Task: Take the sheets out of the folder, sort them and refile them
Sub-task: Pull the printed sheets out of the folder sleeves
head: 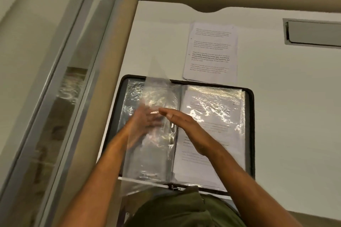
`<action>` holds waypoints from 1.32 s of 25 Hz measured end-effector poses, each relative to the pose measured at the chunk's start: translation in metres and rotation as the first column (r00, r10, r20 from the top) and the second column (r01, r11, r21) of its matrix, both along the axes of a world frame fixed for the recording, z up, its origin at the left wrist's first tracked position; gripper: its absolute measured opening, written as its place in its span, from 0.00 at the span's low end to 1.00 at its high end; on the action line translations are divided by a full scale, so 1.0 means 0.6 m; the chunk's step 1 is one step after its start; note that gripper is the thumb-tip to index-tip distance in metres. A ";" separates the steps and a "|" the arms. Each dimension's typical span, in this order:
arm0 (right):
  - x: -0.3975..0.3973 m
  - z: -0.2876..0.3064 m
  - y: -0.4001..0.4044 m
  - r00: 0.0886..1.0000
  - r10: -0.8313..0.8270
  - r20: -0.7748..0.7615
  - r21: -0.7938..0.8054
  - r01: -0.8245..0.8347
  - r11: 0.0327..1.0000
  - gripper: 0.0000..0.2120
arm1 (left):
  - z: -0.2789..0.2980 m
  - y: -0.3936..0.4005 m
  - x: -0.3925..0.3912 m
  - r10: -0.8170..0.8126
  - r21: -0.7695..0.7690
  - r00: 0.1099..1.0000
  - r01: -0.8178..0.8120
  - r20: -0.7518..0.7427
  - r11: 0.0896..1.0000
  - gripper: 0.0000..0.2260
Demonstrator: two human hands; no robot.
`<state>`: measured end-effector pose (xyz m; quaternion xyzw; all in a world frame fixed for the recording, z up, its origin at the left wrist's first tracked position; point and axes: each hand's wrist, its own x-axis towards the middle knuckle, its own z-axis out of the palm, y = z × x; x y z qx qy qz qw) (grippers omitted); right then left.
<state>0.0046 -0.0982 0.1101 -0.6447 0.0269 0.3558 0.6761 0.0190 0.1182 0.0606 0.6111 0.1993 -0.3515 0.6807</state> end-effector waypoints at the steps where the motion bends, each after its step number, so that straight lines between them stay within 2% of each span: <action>1: -0.001 -0.010 0.012 1.000 0.013 0.000 0.000 -0.013 1.000 0.23 | 0.003 0.013 -0.001 0.016 -0.036 1.000 -0.017 -0.027 0.999 0.46; 3: -0.004 -0.029 0.032 0.999 0.034 -0.002 -0.002 -0.034 0.999 0.22 | 0.014 0.040 -0.004 0.039 -0.054 0.998 -0.041 -0.043 0.998 0.46; 6: -0.009 -0.054 0.058 0.997 0.074 0.022 -0.022 -0.074 0.997 0.22 | 0.023 0.088 -0.014 0.012 0.014 1.000 -0.011 -0.020 1.000 0.46; 9: -0.017 -0.081 0.077 0.983 0.166 0.082 -0.116 -0.157 0.981 0.27 | 0.017 0.121 -0.024 -0.010 0.179 0.999 0.018 -0.047 0.984 0.44; 10: -0.019 -0.091 0.081 0.973 0.206 0.101 -0.160 -0.189 0.969 0.29 | 0.014 0.125 -0.027 0.000 0.272 0.999 0.013 -0.048 0.962 0.39; 13: -0.023 -0.108 0.087 0.937 0.307 0.164 -0.286 -0.252 0.924 0.32 | -0.003 0.121 -0.039 0.093 0.506 0.995 -0.099 0.037 0.857 0.15; 15: -0.024 -0.116 0.087 0.907 0.367 0.209 -0.346 -0.282 0.895 0.30 | -0.017 0.113 -0.045 0.130 0.573 0.985 -0.170 0.110 0.802 0.07; 18: -0.028 -0.125 0.084 0.867 0.434 0.245 -0.411 -0.313 0.856 0.29 | -0.037 0.110 -0.044 0.107 0.671 0.982 -0.184 0.155 0.718 0.10; 22: -0.027 -0.132 0.079 0.867 0.425 0.261 -0.395 -0.306 0.866 0.29 | -0.038 0.096 -0.046 -0.039 0.840 0.983 -0.134 0.181 0.525 0.15; 25: -0.023 -0.127 0.058 0.920 0.296 0.257 -0.307 -0.213 0.928 0.26 | -0.033 0.082 -0.050 -0.064 0.885 0.978 -0.152 0.199 0.440 0.15; 28: -0.017 -0.115 0.015 0.939 0.175 0.297 -0.297 -0.083 0.951 0.23 | -0.032 0.070 -0.050 -0.073 0.901 0.969 -0.190 0.236 0.390 0.09; 29: -0.014 -0.114 -0.003 0.931 0.158 0.330 -0.329 -0.043 0.943 0.23 | -0.030 0.062 -0.050 -0.074 0.907 0.967 -0.202 0.245 0.370 0.11; 30: -0.012 -0.113 -0.022 0.916 0.143 0.375 -0.366 0.004 0.931 0.23 | -0.031 0.053 -0.051 -0.095 0.921 0.965 -0.199 0.243 0.335 0.18; 31: -0.010 -0.117 -0.044 0.897 0.127 0.423 -0.402 0.060 0.914 0.22 | -0.032 0.041 -0.051 -0.145 0.942 0.962 -0.185 0.232 0.279 0.25; 33: -0.007 -0.128 -0.091 0.868 0.076 0.491 -0.468 0.189 0.864 0.21 | -0.030 0.015 -0.049 -0.296 0.973 0.933 -0.164 0.207 0.163 0.28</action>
